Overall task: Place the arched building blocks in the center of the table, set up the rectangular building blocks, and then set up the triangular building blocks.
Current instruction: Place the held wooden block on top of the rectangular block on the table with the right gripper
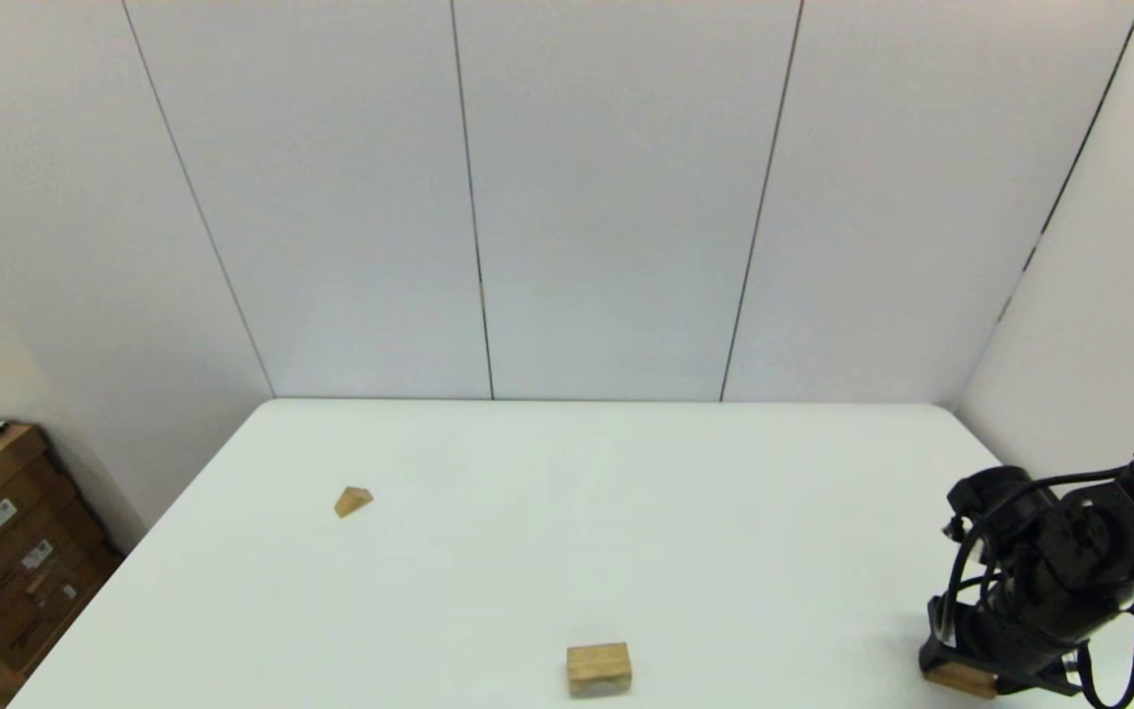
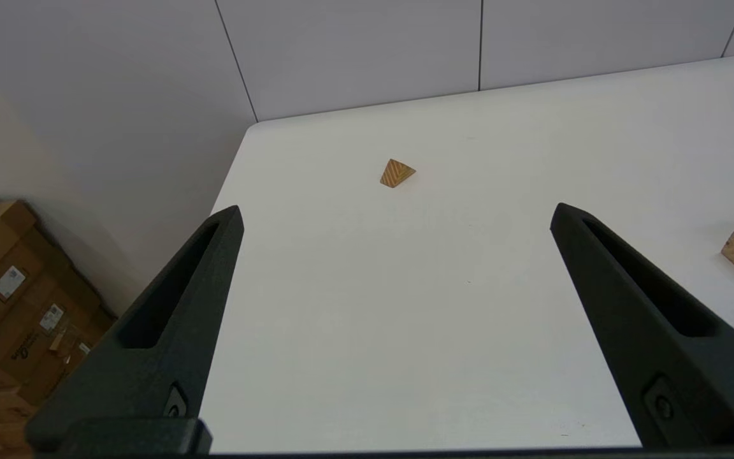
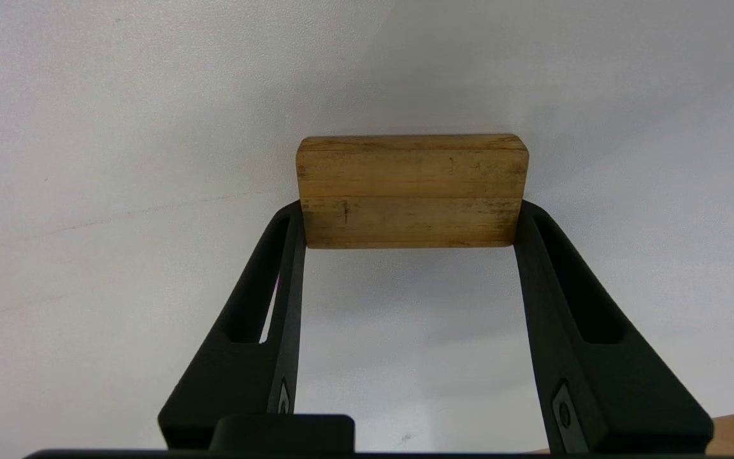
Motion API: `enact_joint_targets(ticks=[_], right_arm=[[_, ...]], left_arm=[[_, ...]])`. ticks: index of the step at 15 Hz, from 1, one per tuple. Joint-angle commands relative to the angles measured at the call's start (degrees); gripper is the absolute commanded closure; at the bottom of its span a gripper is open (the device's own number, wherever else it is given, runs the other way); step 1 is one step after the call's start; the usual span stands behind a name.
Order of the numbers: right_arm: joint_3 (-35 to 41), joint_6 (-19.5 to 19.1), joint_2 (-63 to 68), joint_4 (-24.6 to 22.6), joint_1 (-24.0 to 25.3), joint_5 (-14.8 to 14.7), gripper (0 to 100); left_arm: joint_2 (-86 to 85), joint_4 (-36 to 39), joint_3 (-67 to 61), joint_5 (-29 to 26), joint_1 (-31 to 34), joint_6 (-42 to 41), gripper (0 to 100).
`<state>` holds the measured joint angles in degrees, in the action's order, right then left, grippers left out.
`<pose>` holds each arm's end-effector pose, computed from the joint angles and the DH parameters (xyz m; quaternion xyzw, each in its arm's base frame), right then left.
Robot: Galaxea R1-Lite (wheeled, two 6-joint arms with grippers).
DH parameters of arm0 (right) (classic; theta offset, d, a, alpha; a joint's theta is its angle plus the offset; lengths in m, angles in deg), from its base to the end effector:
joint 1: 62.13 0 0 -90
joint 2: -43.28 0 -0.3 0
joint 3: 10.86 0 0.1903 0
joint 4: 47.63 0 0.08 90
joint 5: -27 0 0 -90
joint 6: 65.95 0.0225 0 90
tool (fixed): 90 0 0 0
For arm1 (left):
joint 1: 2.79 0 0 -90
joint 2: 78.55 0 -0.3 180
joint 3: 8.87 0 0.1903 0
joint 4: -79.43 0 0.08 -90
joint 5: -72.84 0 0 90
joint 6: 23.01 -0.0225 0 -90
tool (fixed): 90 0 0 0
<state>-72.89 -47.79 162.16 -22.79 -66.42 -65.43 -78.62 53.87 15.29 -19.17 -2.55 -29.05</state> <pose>0.2630 -0.0207 0.0020 0.1297 0.6387 -0.1470 0.7440 -0.0240 -0.0009 0.0754 0.0524 0.0108 -0.0160 0.9984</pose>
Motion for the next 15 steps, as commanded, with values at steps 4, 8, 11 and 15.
enact_joint_targets(ticks=[4, 8, 11, 15], right_arm=[[0.0, 2.1, -21.9, 5.3, 7.3, 0.8, 100], [-8.9, 13.0, -33.5, 23.8, 27.9, 1.1, 100], [-12.1, 18.8, -29.4, 24.5, 41.6, 1.2, 100], [-18.5, 20.9, -21.2, 26.1, 48.1, 1.1, 100]], left_arm=[[0.1, 0.0, 0.0, 0.0, 0.0, 0.0, 0], [0.1, 0.0, 0.0, 0.1, 0.0, 0.0, 0], [0.1, 0.0, 0.0, 0.1, 0.0, 0.0, 0], [0.1, 0.0, 0.0, 0.1, 0.0, -0.1, 0]])
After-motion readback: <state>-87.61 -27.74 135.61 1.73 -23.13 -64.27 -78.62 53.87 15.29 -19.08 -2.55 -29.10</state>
